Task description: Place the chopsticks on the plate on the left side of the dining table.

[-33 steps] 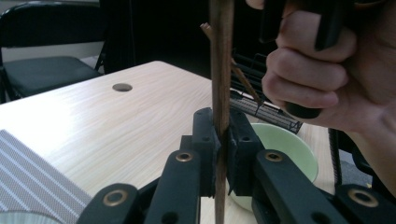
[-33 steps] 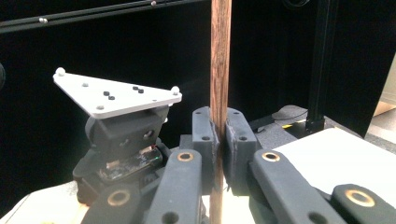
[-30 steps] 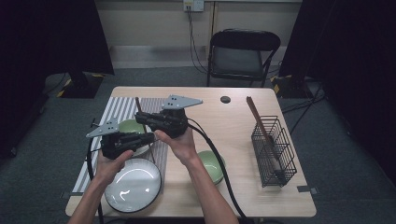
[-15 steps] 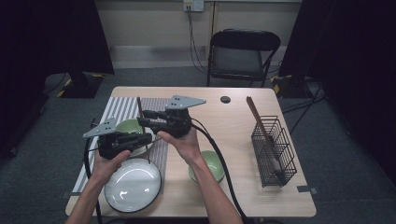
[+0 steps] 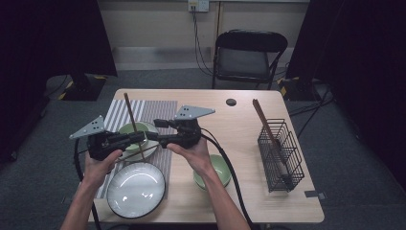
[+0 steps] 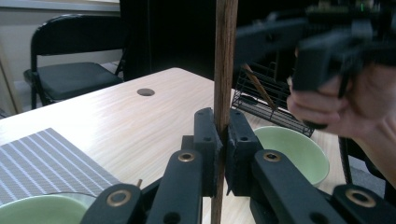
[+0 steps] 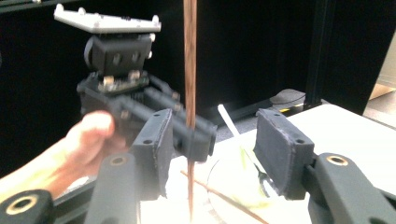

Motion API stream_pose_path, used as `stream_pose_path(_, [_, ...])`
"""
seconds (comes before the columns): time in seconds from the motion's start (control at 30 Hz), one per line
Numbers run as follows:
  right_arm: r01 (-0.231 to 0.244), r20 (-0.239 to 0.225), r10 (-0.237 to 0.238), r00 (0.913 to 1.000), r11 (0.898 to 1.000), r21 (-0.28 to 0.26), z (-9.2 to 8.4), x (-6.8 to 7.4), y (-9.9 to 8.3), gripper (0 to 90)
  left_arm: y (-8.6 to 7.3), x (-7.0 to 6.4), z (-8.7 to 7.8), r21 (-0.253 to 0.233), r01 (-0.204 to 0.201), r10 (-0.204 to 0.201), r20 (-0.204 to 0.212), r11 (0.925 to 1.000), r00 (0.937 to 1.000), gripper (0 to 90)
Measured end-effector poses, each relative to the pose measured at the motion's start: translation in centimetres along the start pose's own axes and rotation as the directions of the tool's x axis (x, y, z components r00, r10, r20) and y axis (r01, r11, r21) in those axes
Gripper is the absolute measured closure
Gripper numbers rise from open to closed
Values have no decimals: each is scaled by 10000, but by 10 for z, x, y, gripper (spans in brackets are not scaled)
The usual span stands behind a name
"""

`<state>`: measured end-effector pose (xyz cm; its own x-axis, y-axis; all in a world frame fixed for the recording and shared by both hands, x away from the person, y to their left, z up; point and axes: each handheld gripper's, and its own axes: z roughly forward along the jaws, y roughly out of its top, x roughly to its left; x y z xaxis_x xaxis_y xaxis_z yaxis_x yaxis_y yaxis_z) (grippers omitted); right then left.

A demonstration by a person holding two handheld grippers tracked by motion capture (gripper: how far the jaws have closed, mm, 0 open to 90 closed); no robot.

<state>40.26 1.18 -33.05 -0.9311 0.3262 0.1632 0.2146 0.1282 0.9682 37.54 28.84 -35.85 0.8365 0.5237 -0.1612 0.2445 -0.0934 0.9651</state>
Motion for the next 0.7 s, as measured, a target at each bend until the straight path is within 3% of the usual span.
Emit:
stream_pose_path(0.13, [-31,-64,32,10000,9999,153,4,5,-14,516,3,-1,-5,-284,-63,61,-99,9996,9999,850])
stream_pose_path(0.27, [-232,-152,242,9996,9981,578,13,7,-32,549,5,-4,-5,-240,-208,207,-70,9995,9998,850])
stream_pose_path(0.33, [-244,-271,264,9993,9970,731,19,8,-39,562,5,-5,-3,-242,-91,91,2,9997,10000,850])
stream_pose_path(0.7, [-151,-773,234,9967,9941,1070,42,7,-57,701,4,-11,9,38,-207,206,389,9998,9990,850])
